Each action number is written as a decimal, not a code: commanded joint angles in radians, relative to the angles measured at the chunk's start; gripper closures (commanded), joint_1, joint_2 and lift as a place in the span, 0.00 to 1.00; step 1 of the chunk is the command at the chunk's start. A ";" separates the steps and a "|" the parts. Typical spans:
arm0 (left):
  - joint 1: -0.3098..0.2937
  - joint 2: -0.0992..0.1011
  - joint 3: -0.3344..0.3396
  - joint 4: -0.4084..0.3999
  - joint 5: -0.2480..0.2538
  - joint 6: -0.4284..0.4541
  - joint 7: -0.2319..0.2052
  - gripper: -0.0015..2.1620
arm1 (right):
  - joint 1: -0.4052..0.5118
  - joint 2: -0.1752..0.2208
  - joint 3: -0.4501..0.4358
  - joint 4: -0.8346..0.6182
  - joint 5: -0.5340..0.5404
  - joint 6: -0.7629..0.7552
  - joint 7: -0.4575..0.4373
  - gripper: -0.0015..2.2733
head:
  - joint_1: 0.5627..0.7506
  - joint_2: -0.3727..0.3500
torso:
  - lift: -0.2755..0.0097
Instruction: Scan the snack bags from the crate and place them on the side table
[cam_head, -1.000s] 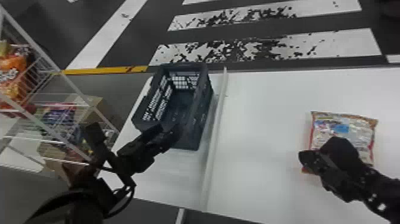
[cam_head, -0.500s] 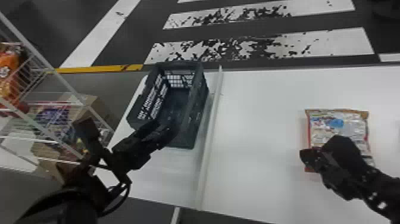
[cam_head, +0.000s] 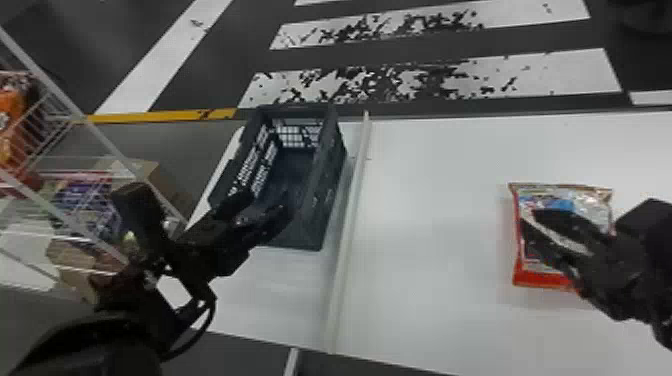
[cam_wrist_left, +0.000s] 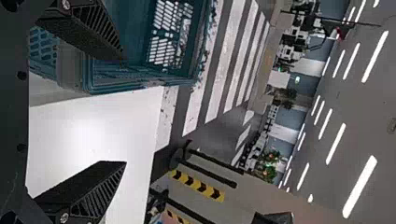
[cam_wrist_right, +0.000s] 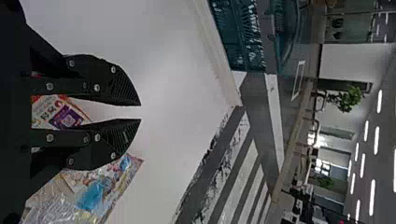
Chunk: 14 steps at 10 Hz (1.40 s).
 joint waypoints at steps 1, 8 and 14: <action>0.001 -0.004 -0.054 -0.019 -0.076 -0.018 0.057 0.04 | 0.014 0.008 -0.126 -0.050 -0.081 0.080 -0.013 0.01 | 0.70 0.86 | 0.64; 0.018 -0.004 -0.283 0.099 -0.294 -0.392 0.310 0.04 | -0.035 -0.015 -0.391 0.143 -0.166 0.113 -0.002 0.03 | 0.70 0.48 | 0.64; 0.012 -0.004 -0.321 0.156 -0.291 -0.475 0.253 0.04 | -0.164 -0.056 -0.408 0.367 -0.186 0.150 0.022 0.03 | 0.70 0.30 | 0.64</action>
